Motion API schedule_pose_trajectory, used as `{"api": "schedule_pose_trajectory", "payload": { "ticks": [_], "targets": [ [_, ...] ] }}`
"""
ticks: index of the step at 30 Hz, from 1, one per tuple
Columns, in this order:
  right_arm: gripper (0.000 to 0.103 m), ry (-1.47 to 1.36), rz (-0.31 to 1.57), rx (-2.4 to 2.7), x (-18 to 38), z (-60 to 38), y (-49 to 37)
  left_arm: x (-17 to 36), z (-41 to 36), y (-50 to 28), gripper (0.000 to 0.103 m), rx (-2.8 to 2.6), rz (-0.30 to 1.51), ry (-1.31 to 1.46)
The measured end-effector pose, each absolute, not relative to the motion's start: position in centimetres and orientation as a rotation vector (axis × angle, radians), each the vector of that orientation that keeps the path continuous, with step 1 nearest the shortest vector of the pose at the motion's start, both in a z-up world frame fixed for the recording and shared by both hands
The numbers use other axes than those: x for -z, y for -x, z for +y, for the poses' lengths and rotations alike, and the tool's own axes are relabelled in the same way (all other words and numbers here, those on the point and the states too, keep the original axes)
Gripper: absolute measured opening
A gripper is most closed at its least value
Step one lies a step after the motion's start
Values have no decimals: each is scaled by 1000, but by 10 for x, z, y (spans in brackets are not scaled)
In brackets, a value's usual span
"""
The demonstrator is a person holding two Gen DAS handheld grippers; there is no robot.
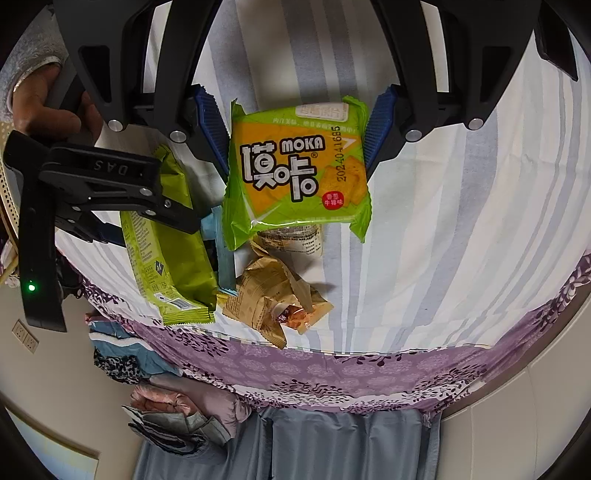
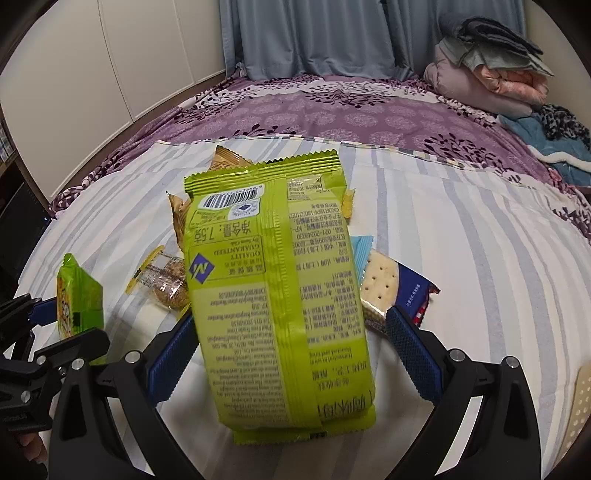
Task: Organize snacks
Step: 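Grasp and lift the large green snack bag with the right tool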
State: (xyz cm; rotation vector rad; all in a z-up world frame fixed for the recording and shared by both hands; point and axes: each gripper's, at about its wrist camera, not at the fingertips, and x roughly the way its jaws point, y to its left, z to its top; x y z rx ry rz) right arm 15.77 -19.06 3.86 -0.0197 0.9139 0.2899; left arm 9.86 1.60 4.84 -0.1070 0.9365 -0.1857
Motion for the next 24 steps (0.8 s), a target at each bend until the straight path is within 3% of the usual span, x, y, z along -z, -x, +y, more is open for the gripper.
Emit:
{"api": "schedule_pose_trajectory", "payload": {
  "ticks": [2,6,11,24],
  "targets": [
    [97,13,916,-293,-38,-191,-160,-49,17,-98,67,184,937,107],
    [83,13,925,-315,-38,-188,-160,-49,16,-98,67,185,939,108],
    [79,21,924,-312,-39,-188,-156,-50,14,-96,67,189,937,106],
    [78,-64,888,-269,-63,-221,-118,-61,10,-88,67,198,912,100]
  ]
}}
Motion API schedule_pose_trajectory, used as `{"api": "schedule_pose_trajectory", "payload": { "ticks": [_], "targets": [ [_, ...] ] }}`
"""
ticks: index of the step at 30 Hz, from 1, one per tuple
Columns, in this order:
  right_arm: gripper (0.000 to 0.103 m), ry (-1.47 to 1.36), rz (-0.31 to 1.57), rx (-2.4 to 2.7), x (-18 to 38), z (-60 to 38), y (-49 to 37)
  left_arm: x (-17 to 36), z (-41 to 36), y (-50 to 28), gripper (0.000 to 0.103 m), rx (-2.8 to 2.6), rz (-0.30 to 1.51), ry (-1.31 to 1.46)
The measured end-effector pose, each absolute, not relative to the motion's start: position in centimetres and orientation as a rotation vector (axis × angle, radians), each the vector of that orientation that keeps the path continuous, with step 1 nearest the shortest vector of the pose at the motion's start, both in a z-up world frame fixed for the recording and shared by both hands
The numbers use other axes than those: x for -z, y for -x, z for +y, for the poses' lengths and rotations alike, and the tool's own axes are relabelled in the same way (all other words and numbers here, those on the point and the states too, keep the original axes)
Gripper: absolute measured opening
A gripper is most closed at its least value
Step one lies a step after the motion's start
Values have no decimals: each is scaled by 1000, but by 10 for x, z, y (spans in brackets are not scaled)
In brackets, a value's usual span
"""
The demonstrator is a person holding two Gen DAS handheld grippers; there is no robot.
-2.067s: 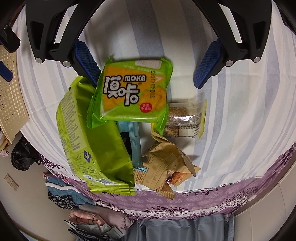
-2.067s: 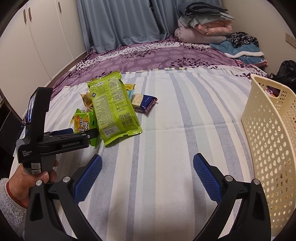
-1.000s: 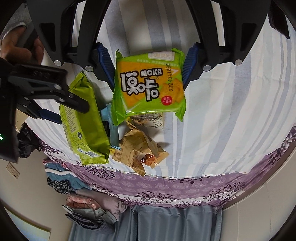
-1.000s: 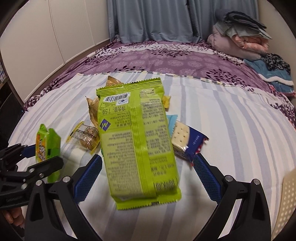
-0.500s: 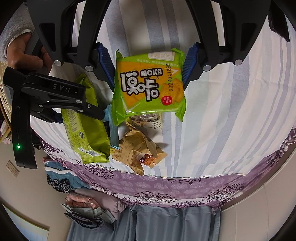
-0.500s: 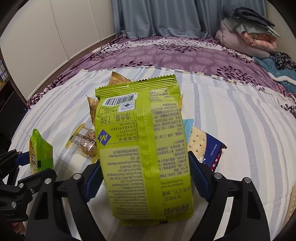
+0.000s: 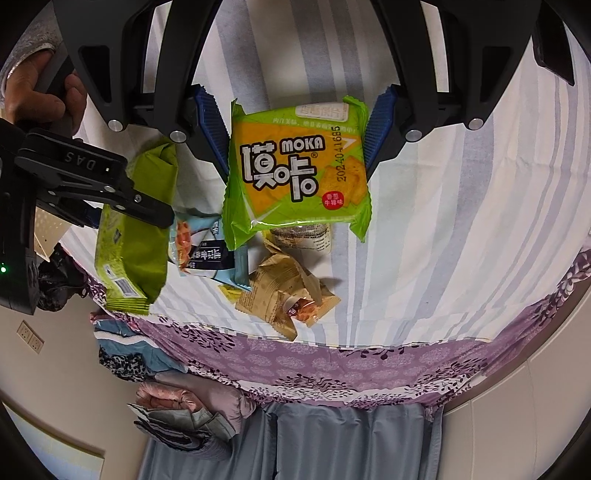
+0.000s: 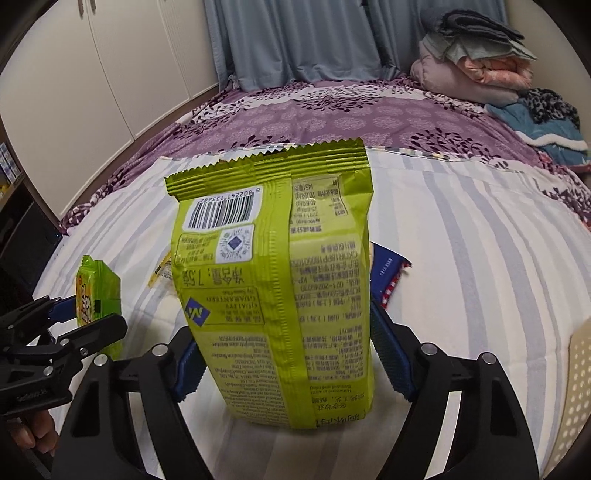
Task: Organize snacks
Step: 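Grasp and lift the large green snack bag with the right tool, then carry the green bag into the basket and open the right tool while the left tool carries the wafer pack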
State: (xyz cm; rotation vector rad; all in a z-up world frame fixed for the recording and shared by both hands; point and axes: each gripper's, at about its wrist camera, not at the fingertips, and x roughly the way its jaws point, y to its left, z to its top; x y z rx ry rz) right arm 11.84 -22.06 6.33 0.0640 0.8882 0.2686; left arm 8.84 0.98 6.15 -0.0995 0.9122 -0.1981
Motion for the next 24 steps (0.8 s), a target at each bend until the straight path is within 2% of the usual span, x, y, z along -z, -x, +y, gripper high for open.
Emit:
{"api": "schedule_pose_trajectory", "payload": {
  "ticks": [24],
  "targets": [
    [78,-214,741,-165,-124,-298,-39,-113,-32,-51,67,275,820,19]
  ]
}}
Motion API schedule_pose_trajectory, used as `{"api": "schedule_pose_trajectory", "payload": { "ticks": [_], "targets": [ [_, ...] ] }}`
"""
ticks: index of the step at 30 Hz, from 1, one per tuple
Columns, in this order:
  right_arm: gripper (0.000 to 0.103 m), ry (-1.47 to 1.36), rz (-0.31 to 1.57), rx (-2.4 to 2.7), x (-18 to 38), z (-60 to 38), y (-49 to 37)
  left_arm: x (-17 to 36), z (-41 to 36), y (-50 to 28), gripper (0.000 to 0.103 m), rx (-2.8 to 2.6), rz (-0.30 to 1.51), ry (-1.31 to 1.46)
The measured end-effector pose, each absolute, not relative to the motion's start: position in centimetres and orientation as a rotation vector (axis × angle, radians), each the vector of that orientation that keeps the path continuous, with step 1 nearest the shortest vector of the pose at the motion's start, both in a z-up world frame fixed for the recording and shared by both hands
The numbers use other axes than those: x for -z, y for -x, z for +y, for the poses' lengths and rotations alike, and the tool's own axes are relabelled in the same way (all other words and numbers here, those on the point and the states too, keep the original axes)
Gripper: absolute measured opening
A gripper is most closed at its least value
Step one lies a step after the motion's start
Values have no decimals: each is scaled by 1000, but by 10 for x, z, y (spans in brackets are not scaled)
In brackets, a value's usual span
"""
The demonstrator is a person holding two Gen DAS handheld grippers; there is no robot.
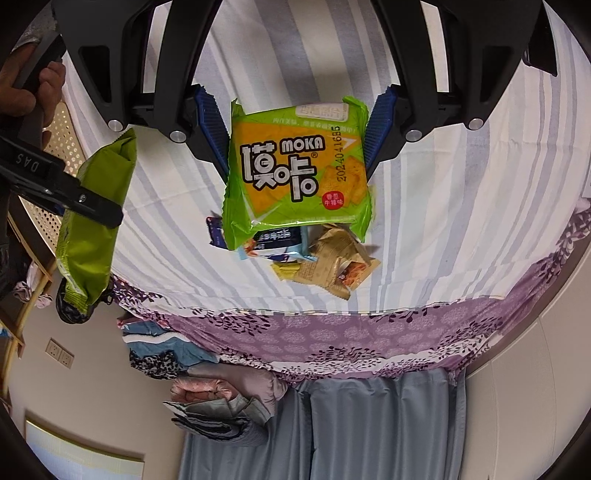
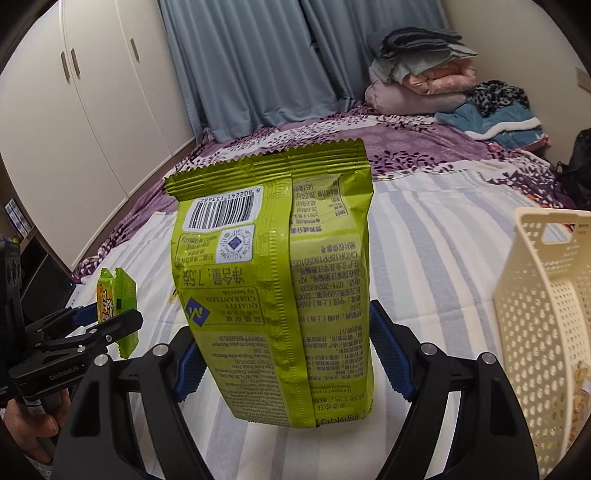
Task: Organize snacks
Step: 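Carry the green bag into the basket and open the right tool while the left tool carries the wafer pack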
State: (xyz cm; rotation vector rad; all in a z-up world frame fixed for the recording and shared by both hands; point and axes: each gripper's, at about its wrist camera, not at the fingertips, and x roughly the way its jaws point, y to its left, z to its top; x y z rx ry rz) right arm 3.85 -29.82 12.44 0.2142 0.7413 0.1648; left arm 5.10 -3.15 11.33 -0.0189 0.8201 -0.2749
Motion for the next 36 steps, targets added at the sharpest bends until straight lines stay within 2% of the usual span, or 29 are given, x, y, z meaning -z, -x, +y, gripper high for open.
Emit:
{"api": "schedule_pose_trajectory", "payload": {
  "ticks": [18,36],
  "targets": [
    [78,-286,594,-9,-167,-382,29,-143,-85,-24,67,371,769,-81],
    [78,-341,582,247,-155,-483,89,-153,-142,-4,67,478,758,-152]
  ]
}}
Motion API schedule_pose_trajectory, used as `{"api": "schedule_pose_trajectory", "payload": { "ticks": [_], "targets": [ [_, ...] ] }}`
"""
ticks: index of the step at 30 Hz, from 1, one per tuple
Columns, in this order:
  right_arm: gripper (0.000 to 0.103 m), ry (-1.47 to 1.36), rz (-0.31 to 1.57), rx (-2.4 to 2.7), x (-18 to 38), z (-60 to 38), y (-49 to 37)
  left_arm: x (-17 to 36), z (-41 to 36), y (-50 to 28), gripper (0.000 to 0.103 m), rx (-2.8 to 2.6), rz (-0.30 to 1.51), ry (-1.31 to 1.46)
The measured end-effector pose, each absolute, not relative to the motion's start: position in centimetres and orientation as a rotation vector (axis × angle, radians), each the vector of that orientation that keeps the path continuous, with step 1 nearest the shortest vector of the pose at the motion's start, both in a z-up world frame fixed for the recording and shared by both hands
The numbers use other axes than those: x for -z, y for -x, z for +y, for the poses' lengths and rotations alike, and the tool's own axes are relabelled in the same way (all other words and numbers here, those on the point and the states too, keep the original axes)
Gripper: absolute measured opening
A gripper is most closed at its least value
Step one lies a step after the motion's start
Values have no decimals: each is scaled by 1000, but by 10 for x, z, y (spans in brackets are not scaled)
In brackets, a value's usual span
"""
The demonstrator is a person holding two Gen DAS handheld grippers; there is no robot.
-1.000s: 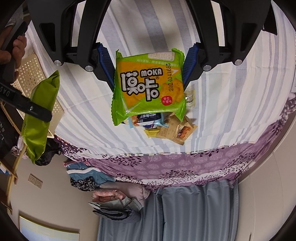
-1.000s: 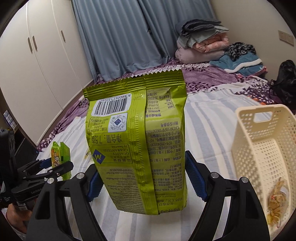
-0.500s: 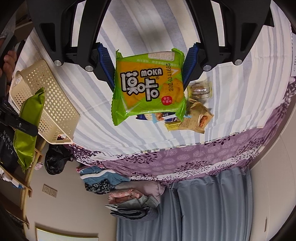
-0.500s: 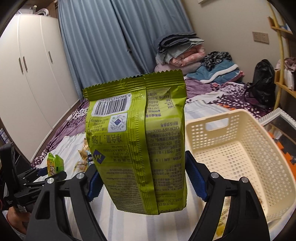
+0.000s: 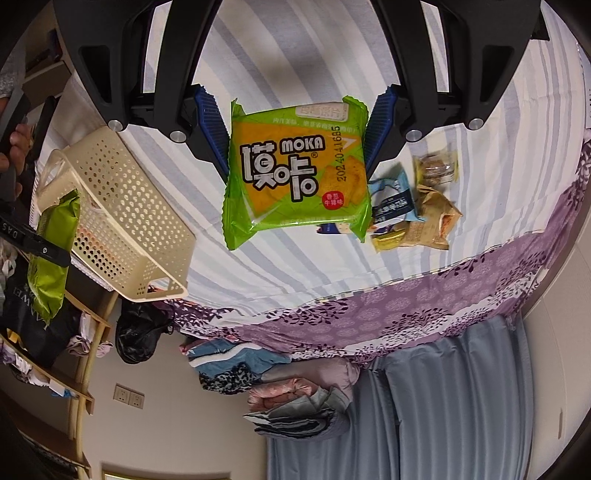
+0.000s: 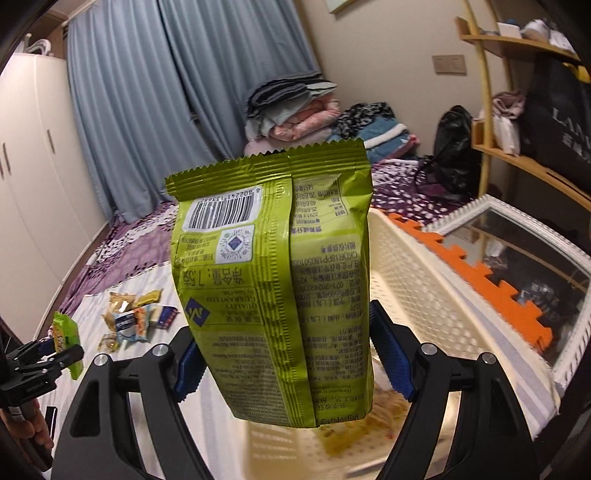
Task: Organize snacks
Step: 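Carry the green bag into the basket and open the right tool while the left tool carries the wafer pack, then lower the green moka wafer pack into the basket and open the left tool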
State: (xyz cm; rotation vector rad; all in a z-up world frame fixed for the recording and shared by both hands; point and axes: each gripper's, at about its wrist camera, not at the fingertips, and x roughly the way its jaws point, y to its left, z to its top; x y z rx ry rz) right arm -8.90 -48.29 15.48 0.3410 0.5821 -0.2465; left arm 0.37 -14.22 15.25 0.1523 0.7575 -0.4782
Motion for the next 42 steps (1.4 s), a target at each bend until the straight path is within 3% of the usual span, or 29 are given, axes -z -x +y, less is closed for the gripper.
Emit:
{"api": "schedule_pose_trajectory", "payload": {
  "ticks": [18,21,42],
  "targets": [
    [82,-319,775,315,-115,-517,95,-150,-182,11,67,544,769,-210],
    [88,-340,771,317,-113,-520,97,-148,-186,13,67,554,771,-217],
    [88,-423,609,354,-126,-533,126,-157,-243,28,67,681,759,-278]
  ]
}}
